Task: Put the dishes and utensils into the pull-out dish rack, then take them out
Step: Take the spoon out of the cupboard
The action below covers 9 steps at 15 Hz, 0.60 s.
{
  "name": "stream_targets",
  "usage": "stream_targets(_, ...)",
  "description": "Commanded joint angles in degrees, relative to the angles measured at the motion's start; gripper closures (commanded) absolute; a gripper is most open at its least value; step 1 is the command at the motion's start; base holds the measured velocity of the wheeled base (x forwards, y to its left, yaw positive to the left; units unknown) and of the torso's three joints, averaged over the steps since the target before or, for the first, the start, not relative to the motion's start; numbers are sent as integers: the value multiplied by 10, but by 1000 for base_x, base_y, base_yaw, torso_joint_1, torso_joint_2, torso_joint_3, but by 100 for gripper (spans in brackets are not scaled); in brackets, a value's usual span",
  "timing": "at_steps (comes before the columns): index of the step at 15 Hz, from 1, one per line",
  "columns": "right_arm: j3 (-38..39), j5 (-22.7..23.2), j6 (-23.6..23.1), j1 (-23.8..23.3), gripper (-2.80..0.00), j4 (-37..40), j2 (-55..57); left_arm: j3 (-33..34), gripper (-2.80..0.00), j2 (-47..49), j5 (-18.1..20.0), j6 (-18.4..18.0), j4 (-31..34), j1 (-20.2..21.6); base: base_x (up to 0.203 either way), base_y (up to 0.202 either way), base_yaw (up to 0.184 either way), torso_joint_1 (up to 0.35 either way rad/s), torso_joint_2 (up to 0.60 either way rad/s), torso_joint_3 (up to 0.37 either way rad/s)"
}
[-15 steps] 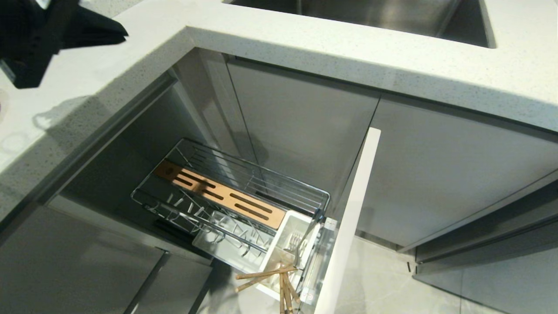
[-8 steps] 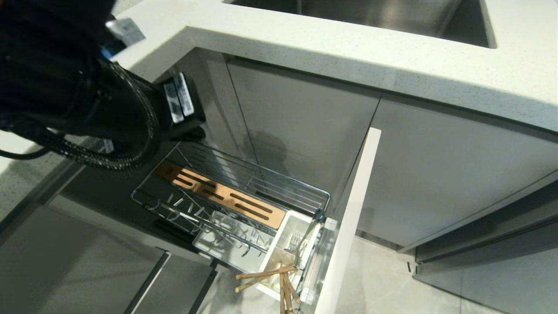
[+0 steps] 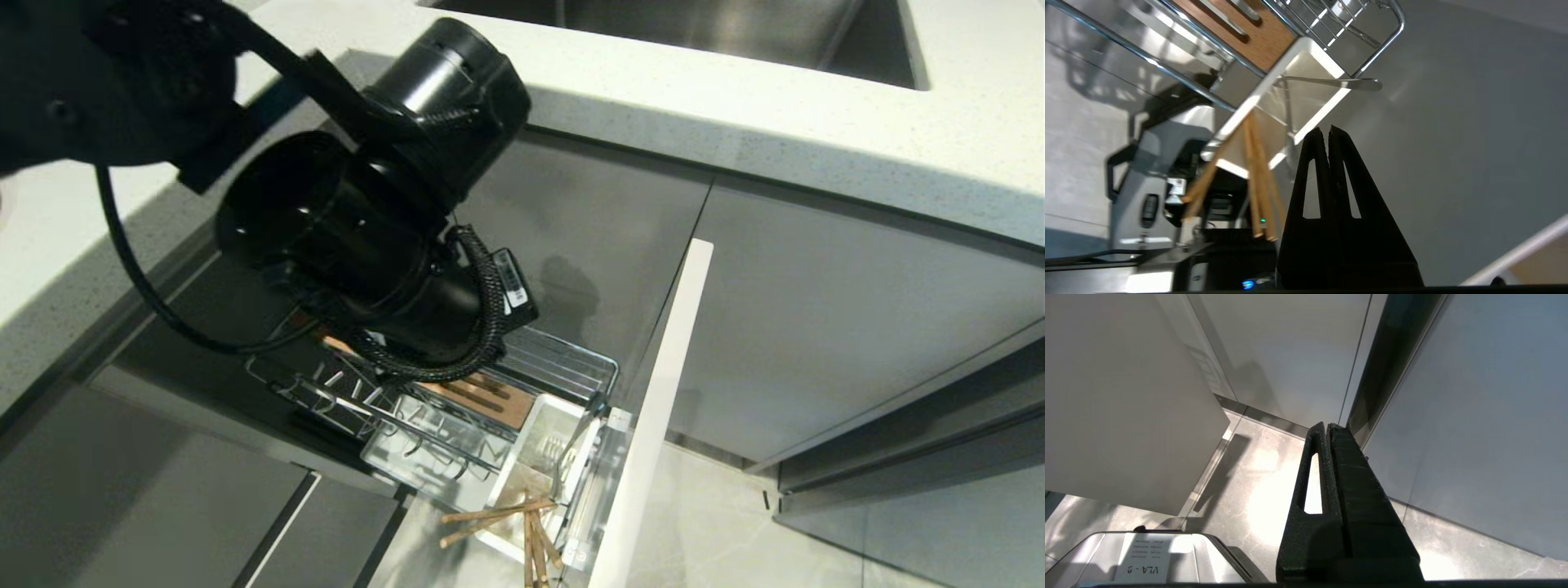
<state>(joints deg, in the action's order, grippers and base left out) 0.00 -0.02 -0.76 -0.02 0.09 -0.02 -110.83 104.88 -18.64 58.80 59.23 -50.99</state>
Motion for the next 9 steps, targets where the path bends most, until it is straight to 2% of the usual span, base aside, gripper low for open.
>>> stream_targets(1, 0, 0, 0, 0, 0, 0, 0, -3, 0, 41, 0, 17, -1, -6, 0, 0, 0, 0, 0, 0)
stream_targets(4, 0, 0, 0, 0, 0, 0, 0, -3, 0, 76, 1, 24, -7, -10, 0, 0, 0, 0, 0, 0)
stream_targets(5, 0, 0, 0, 0, 0, 0, 0, -3, -280, 86, 2, 30, -13, -11, 0, 0, 0, 0, 0, 0)
stream_targets(9, 0, 0, 0, 0, 0, 0, 0, -4, -280, 117, 39, 59, -50, -12, 0, 0, 0, 0, 0, 0)
